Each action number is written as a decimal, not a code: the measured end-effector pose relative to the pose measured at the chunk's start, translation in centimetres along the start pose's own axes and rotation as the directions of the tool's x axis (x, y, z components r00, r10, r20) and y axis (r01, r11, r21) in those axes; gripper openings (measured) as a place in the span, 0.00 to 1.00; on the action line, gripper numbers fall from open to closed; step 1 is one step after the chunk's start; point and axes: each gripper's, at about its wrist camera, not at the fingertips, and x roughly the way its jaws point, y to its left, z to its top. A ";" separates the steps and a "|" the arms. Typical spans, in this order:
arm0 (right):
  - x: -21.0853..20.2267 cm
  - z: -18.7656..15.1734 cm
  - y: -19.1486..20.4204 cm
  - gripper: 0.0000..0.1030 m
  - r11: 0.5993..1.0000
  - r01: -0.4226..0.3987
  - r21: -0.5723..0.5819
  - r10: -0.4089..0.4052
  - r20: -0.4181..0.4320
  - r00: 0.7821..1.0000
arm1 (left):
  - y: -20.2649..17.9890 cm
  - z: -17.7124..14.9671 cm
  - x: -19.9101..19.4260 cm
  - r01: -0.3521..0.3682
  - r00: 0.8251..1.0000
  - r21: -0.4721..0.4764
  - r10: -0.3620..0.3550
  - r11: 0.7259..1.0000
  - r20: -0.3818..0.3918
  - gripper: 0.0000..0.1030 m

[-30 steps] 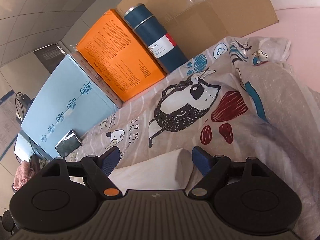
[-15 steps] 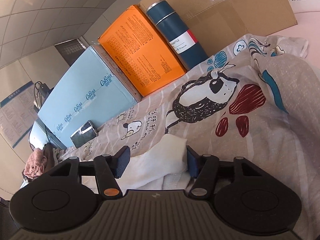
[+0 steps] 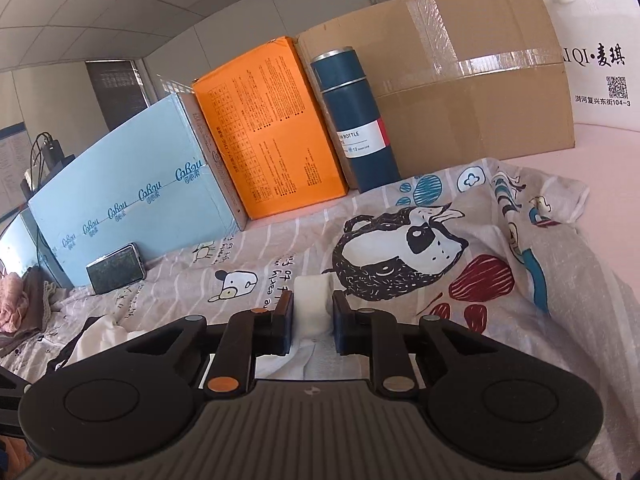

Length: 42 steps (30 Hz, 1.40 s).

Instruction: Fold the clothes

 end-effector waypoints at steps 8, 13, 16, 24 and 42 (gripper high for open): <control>-0.5 2.4 6.0 0.15 0.995 0.093 -0.039 -0.090 0.068 0.994 | 1.6 -0.2 -4.9 -0.059 0.995 -0.056 0.064 0.997 0.075 0.08; -0.3 3.8 11.0 0.14 0.989 0.116 -0.092 -0.108 0.092 0.990 | 3.2 -0.6 -8.4 -0.110 0.985 -0.103 0.122 0.989 0.121 0.08; 0.2 4.6 14.4 0.14 0.984 0.123 -0.133 -0.110 0.100 0.989 | 4.0 -1.0 -10.9 -0.140 0.977 -0.135 0.159 0.981 0.145 0.08; 4.9 4.8 23.7 0.14 0.960 0.075 -0.271 -0.066 0.042 0.997 | 5.7 -3.6 -17.4 -0.243 0.948 -0.231 0.282 0.942 0.150 0.07; 22.2 -6.6 39.7 0.13 0.841 -0.044 -0.539 -0.130 -0.280 0.951 | 9.5 -12.6 -24.9 -0.412 0.905 -0.509 0.403 0.756 -0.134 0.06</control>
